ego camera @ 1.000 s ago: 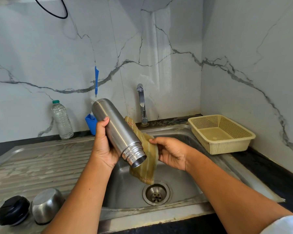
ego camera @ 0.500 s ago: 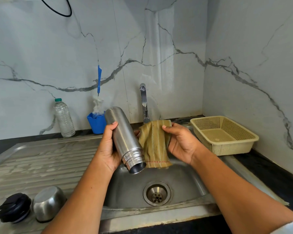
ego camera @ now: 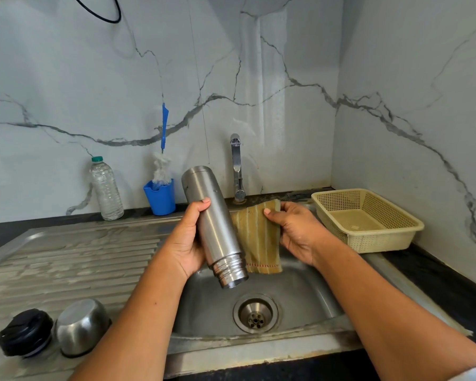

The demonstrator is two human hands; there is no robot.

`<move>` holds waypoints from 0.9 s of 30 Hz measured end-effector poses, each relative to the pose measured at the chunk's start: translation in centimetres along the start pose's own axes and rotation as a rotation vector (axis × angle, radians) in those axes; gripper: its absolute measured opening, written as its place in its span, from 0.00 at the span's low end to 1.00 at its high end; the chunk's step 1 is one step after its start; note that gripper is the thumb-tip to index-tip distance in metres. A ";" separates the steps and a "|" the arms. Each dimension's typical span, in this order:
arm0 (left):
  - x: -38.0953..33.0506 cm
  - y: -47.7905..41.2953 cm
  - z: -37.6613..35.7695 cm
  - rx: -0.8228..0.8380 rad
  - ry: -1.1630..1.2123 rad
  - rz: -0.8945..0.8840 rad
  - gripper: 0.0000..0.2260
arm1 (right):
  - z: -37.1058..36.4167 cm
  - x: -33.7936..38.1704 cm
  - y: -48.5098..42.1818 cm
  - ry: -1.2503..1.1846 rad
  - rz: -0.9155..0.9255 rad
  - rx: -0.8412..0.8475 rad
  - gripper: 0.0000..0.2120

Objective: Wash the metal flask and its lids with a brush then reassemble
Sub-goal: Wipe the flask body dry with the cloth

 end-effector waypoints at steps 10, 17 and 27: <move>-0.2 -0.2 -0.2 0.012 -0.034 -0.048 0.27 | 1.1 -0.6 -0.1 0.528 -0.020 -0.180 0.13; -0.1 -0.3 0.1 -0.005 -0.054 -0.047 0.31 | -0.7 0.7 1.1 1.072 0.095 -0.226 0.09; -0.2 -0.3 0.5 -0.090 0.039 -0.054 0.21 | -2.4 -2.3 0.5 0.330 -0.093 0.101 0.11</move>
Point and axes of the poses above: each hand's wrist, its own y-axis away from the middle knuckle, its own z-axis out of the back of the hand, x = y × z, the point moved 10 cm from there along -y, towards the middle knuckle, and after that the axes turned 10 degrees about -z, right-handed, at the moved point
